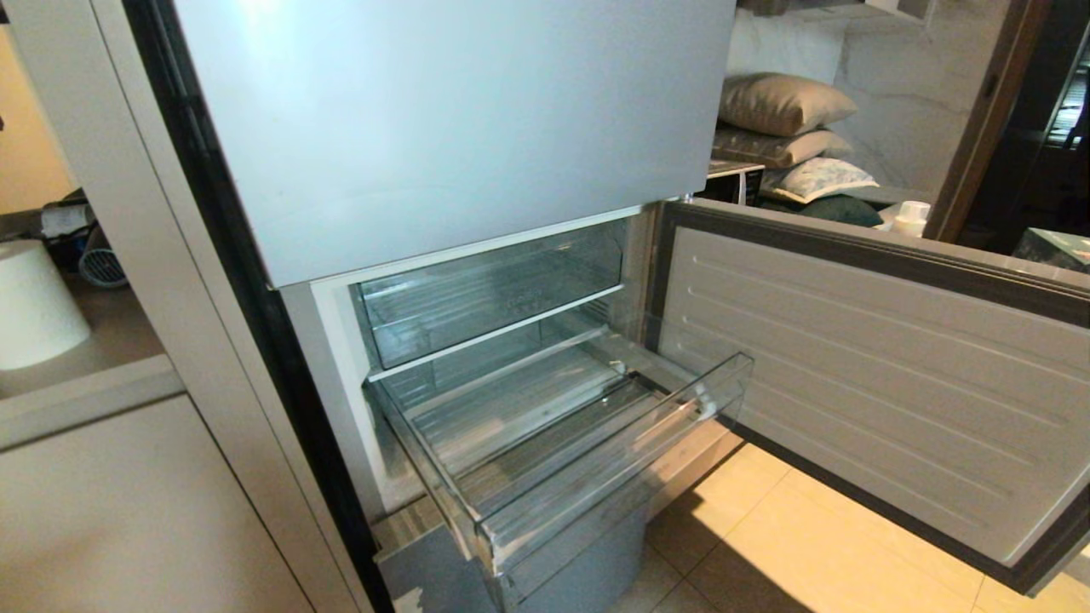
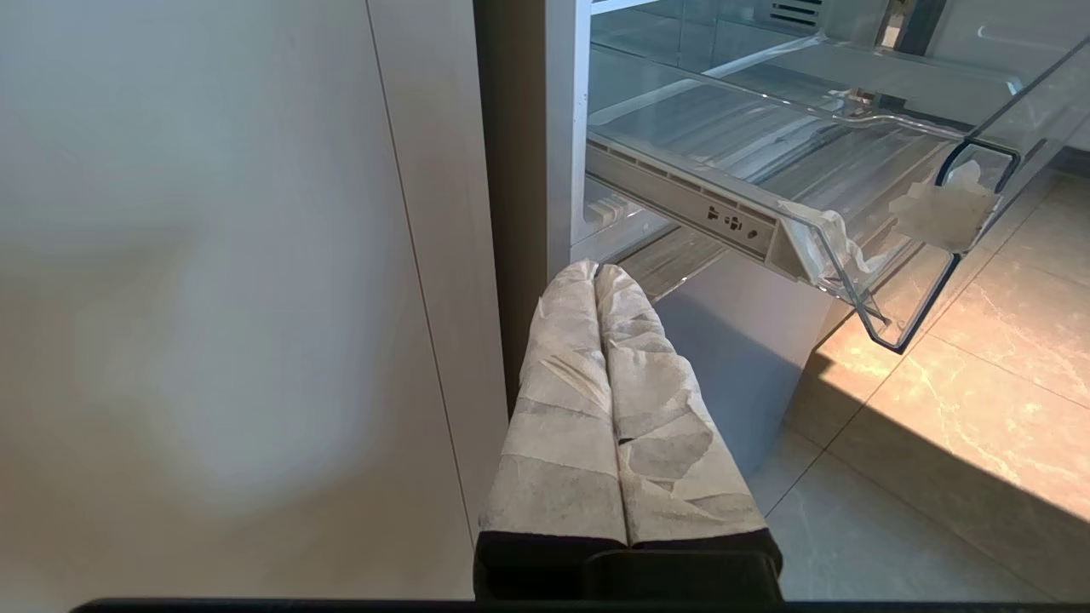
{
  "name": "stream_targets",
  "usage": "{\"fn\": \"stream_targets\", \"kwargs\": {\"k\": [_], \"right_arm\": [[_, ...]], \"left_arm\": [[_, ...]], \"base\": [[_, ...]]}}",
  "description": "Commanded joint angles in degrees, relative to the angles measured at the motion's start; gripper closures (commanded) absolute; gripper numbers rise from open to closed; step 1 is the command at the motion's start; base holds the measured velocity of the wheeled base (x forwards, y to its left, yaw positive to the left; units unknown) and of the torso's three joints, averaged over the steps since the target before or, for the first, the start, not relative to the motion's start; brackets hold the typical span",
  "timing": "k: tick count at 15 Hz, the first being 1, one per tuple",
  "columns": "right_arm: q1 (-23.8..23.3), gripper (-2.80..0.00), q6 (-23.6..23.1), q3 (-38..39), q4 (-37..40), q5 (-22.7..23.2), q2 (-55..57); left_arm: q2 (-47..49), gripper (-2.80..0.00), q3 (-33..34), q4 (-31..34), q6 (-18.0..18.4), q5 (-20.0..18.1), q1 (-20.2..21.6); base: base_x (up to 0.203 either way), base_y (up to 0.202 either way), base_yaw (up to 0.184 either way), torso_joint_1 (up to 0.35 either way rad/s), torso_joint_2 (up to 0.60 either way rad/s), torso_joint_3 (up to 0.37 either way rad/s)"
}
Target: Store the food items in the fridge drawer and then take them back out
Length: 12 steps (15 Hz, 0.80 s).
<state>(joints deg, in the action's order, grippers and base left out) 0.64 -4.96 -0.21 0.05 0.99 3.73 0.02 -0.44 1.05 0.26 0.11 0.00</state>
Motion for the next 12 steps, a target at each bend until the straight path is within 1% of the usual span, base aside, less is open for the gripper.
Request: {"fn": "stream_targets", "kwargs": {"k": [1,5,6,12], "right_arm": [[-0.29,0.0,0.47,0.21,0.48,-0.2,-3.73],[-0.29,0.0,0.91,0.27,0.48,-1.08,-3.73],[-0.29,0.0,0.91,0.21,0.48,-1.08,-3.73],[-0.29,0.0,0.91,0.21,0.48,-1.08,-3.73]], "left_arm": [[-0.11,0.0,0.0,0.01,0.0,0.07,0.0],[-0.11,0.0,0.0,0.01,0.0,0.06,0.0],[-0.11,0.0,0.0,0.01,0.0,-0.02,0.0],[-0.11,0.0,0.0,0.01,0.0,-0.02,0.0]], "base": [[0.0,0.0,0.0,0.0,0.0,0.0],[0.0,0.0,0.0,0.0,0.0,0.0],[-0.005,-0.001,0.103,0.002,0.0,-0.001],[0.0,-0.008,0.174,0.001,0.0,0.001]]}}
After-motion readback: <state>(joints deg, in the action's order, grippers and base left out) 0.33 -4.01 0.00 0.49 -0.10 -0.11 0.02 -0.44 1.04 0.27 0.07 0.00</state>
